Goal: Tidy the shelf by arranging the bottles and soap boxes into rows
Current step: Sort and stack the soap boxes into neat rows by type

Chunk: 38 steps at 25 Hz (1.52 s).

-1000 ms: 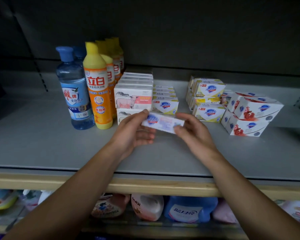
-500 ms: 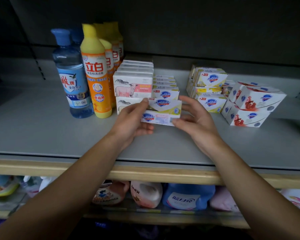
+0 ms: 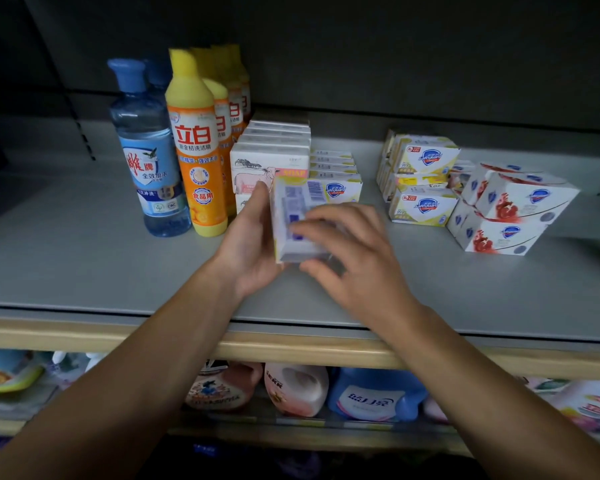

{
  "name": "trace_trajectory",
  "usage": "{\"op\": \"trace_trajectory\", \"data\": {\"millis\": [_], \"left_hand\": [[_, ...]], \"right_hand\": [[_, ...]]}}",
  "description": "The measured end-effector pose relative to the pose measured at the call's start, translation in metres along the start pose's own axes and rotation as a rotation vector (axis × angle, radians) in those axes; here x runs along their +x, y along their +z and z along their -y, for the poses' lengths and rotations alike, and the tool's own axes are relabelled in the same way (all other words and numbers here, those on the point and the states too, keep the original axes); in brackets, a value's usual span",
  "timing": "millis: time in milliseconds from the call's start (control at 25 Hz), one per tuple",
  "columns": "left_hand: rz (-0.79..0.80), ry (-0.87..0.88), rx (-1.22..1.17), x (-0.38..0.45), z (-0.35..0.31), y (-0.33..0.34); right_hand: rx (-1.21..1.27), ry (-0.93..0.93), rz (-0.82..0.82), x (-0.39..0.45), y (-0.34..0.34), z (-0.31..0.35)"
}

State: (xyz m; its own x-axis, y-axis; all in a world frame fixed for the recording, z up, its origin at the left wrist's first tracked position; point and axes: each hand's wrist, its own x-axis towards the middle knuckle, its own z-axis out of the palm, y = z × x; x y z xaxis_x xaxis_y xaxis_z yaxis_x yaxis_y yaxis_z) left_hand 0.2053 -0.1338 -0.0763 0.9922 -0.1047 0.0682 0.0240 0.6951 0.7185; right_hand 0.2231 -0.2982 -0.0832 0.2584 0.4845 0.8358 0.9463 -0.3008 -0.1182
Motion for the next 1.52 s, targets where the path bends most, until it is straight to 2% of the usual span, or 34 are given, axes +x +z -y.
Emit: {"op": "trace_trajectory", "data": {"millis": [80,240,320,480,560,640,760,920,1040,1120,1160,1280,1360,1520], "left_hand": [[0.066,-0.047,-0.049,-0.001,0.001,-0.003],[0.069,-0.044,-0.046,-0.001,0.000,-0.004],[0.032,-0.012,0.001,-0.001,0.000,-0.005],[-0.081,0.088,0.240,-0.001,0.005,-0.006],[-0.155,0.210,0.402,-0.001,0.009,-0.003],[-0.216,0.328,0.586,-0.001,0.014,-0.002],[-0.221,0.415,0.808,-0.005,0.020,0.007],[-0.280,0.435,1.056,-0.002,0.009,0.016],[-0.455,0.748,1.550,0.007,-0.018,0.013],[-0.470,0.914,1.772,0.020,-0.035,0.011],[-0.450,0.900,1.886,0.028,-0.040,0.009],[-0.419,0.666,2.189,0.047,-0.040,0.000],[-0.440,0.649,2.248,0.053,-0.033,-0.009],[-0.476,0.815,2.182,0.059,-0.028,-0.020]], "right_hand": [[-0.095,-0.098,0.008,-0.002,0.009,0.008],[-0.069,-0.063,-0.016,-0.002,0.009,0.008],[0.027,0.105,-0.078,0.000,0.002,0.005],[0.318,0.557,-0.250,0.003,-0.012,-0.009],[0.410,0.717,-0.236,0.001,-0.018,-0.019],[0.415,0.809,-0.104,-0.003,-0.024,-0.029],[0.307,0.730,0.153,-0.002,-0.034,-0.040],[0.088,0.602,0.213,0.010,-0.041,-0.055],[-0.140,0.577,0.233,0.017,-0.036,-0.073],[-0.194,0.581,0.241,0.020,-0.025,-0.085],[-0.203,0.578,0.252,0.023,-0.018,-0.090],[-0.259,0.568,0.300,0.028,0.007,-0.105],[-0.330,0.541,0.319,0.031,0.022,-0.115],[-0.466,0.444,0.325,0.034,0.041,-0.133]]}}
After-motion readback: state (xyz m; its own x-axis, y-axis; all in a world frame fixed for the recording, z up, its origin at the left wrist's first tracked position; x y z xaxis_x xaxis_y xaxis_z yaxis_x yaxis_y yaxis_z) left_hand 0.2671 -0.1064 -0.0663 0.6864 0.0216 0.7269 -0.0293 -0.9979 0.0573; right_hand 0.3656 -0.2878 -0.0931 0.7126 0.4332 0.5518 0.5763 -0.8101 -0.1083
